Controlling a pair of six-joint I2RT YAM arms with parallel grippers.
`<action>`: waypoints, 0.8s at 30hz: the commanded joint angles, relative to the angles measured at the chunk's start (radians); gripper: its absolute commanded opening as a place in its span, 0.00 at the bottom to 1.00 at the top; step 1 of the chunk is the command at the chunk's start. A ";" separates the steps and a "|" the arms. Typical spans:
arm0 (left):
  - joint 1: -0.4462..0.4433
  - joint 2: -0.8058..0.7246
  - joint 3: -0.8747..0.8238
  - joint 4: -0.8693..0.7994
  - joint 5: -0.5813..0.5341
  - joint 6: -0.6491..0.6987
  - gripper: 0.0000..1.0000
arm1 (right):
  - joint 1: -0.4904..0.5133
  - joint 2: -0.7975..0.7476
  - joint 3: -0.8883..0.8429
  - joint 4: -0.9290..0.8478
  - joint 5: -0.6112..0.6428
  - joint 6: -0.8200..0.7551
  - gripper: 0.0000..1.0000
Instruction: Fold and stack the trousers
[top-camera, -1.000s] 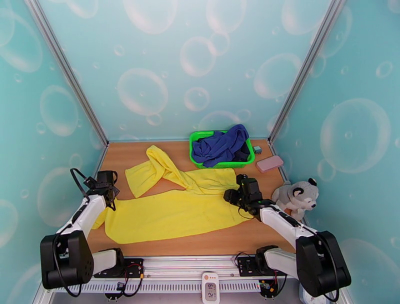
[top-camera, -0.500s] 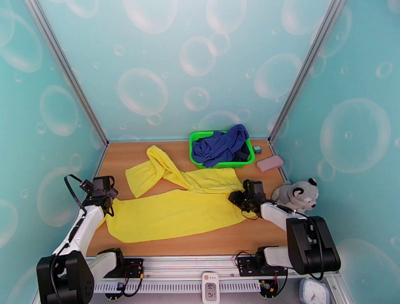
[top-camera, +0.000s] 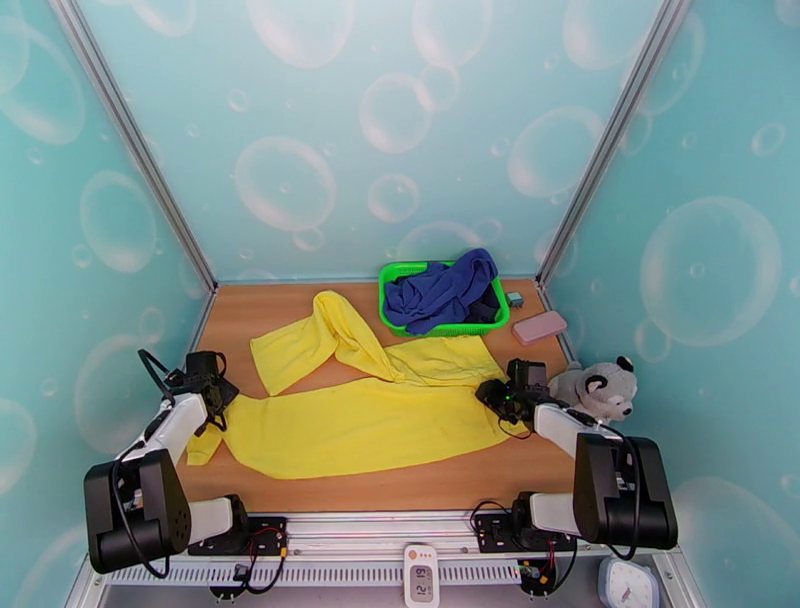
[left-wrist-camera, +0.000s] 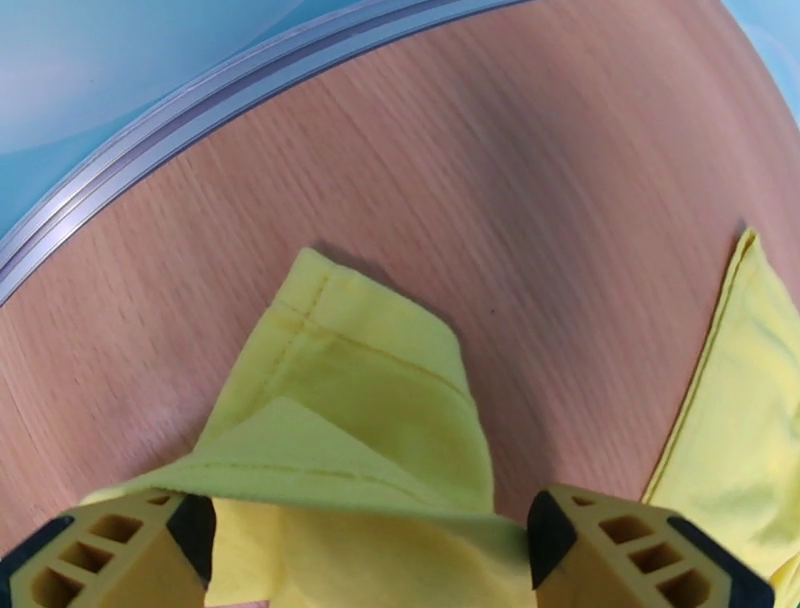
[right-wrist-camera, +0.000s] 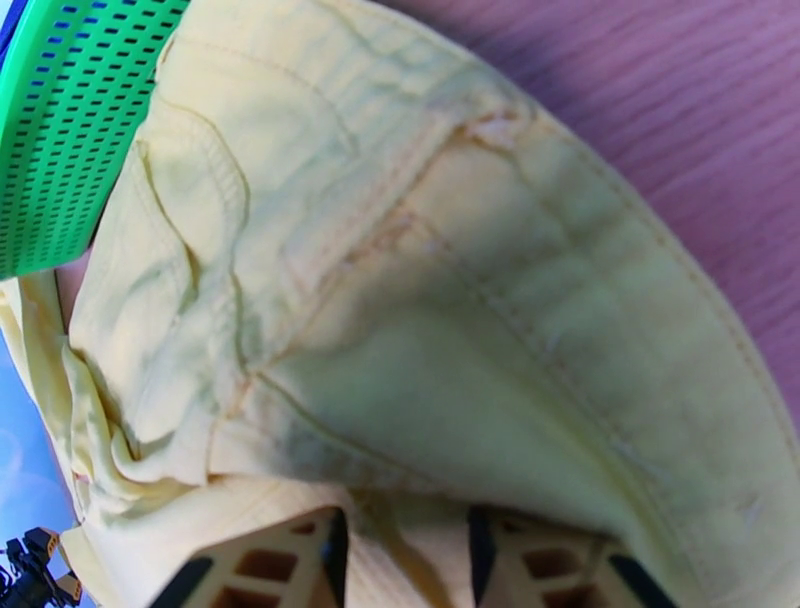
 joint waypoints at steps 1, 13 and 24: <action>0.008 -0.105 0.008 -0.035 -0.019 -0.020 0.91 | -0.006 -0.008 -0.007 -0.064 0.035 -0.040 0.39; 0.026 -0.168 0.000 -0.473 -0.141 -0.423 0.99 | 0.004 -0.034 0.030 -0.095 -0.011 -0.069 0.39; 0.075 -0.008 -0.079 -0.300 -0.177 -0.407 0.97 | 0.006 -0.048 0.039 -0.111 -0.016 -0.071 0.39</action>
